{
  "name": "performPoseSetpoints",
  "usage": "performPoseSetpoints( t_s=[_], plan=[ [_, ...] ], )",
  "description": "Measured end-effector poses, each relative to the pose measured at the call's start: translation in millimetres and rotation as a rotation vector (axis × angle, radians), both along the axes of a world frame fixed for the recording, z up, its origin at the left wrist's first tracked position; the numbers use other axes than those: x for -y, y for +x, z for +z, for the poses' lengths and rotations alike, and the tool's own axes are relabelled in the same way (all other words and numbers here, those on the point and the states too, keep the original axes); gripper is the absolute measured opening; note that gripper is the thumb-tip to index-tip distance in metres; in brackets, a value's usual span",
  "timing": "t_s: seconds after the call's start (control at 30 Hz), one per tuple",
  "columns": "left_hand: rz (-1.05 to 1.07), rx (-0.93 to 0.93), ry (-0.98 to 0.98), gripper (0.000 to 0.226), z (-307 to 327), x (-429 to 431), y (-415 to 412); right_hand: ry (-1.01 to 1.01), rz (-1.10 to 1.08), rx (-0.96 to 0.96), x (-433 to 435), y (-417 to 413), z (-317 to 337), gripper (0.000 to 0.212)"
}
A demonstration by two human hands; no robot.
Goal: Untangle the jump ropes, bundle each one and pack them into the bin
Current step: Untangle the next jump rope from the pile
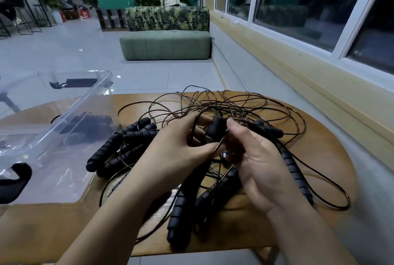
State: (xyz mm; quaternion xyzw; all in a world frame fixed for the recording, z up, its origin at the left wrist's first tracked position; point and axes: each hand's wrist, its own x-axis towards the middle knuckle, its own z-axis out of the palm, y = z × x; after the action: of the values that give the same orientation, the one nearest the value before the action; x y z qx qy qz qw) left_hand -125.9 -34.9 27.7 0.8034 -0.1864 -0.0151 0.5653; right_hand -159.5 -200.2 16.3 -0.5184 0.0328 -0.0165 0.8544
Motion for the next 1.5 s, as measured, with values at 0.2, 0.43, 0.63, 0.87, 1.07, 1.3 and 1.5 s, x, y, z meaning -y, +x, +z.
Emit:
performPoseSetpoints(
  t_s=[0.2, 0.43, 0.63, 0.87, 1.07, 1.3, 1.5],
  plan=[
    [0.222, 0.008, -0.205, 0.023, 16, -27, 14, -0.435, 0.109, -0.091, 30, 7, -8, 0.007],
    [0.447, 0.133, -0.449, 0.023, 27, -44, 17, -1.314, 0.348, -0.188, 51, 0, -14, 0.011],
    [0.335, 0.038, -0.534, 0.023, 30, -41, 12, -1.412, -0.043, -0.083, 46, 2, -9, 0.024],
    [0.130, 0.042, -0.281, 0.028, 7, 2, -2, -0.472, 0.339, 0.096, 17, -10, 8, 0.042],
    [0.151, 0.066, -0.270, 0.033, -6, 17, -4, -0.363, 0.411, 0.108, 10, -9, 1, 0.052],
    [-0.145, -0.158, -0.247, 0.040, -9, 20, -13, -0.028, -0.018, 0.086, 36, 9, 4, 0.017],
    [-0.157, -0.114, -0.132, 0.018, -10, -4, 3, 0.126, -0.206, 0.077, 72, 15, 8, 0.022]
  ],
)
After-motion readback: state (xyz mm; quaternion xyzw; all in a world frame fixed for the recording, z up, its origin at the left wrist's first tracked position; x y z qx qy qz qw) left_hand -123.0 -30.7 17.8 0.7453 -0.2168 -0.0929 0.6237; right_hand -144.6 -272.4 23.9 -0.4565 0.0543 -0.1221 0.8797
